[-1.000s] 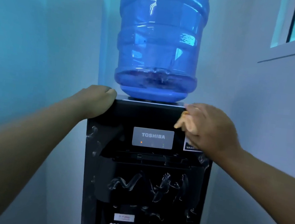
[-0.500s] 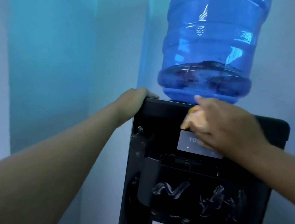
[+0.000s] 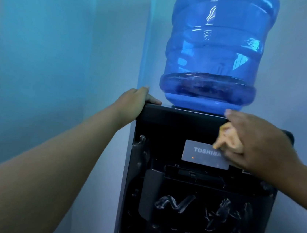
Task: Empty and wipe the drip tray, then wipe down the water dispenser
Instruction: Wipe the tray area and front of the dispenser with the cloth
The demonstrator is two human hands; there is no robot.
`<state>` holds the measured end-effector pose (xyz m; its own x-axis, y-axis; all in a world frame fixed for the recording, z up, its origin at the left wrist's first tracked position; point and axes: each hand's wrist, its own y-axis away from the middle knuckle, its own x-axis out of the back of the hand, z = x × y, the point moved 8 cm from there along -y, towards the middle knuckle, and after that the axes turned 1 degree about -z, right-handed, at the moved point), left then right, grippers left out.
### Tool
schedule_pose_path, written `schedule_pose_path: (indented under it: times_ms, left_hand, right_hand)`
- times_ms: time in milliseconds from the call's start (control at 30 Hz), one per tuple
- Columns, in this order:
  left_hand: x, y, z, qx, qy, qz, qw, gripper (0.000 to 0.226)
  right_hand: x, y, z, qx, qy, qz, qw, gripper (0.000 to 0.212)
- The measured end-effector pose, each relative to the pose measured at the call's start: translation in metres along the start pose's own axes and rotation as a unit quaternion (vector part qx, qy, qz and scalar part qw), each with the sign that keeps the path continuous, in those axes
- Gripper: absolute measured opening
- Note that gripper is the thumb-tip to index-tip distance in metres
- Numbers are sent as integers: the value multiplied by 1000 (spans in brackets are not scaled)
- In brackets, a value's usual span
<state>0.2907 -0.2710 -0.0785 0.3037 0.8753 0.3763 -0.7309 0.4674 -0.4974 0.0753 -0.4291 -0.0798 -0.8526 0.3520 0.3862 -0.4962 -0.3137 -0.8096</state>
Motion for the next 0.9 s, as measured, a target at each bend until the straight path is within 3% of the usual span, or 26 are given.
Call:
schedule_pose_path:
  times_ms: [167, 233, 367, 433, 533, 600, 733, 833, 900]
  left_hand:
    - [2, 5, -3, 6, 45, -22, 999, 74]
    - [4, 8, 0, 3, 23, -12, 1000, 73]
    - [1, 4, -4, 27, 45, -11, 999, 64]
    - [0, 1, -5, 20, 29, 10, 999, 62]
    - [0, -1, -9, 1, 29, 47, 998, 64]
    - [1, 0, -9, -5, 38, 62, 997, 68]
    - [-1, 3, -7, -13, 52, 56, 997, 76]
    - [2, 2, -8, 4, 122, 50, 991, 80]
    - [4, 1, -11, 19, 106, 57, 993, 77]
  right_hand:
    - [-34, -77, -120, -11, -69, 3, 998, 40]
    - [-35, -87, -135, 16, -56, 19, 998, 40]
    - [-25, -47, -89, 71, -34, 59, 995, 52]
    - [-16, -8, -33, 42, -17, 63, 997, 56]
    - [-3, 44, 47, -49, 13, 8, 999, 66]
    - [4, 49, 60, -87, 18, 2, 996, 66]
    - [-14, -14, -37, -15, -2, 51, 999, 51]
    - [-28, -68, -122, 23, -23, 90, 995, 22]
    - [-31, -79, -137, 19, -28, 84, 996, 26]
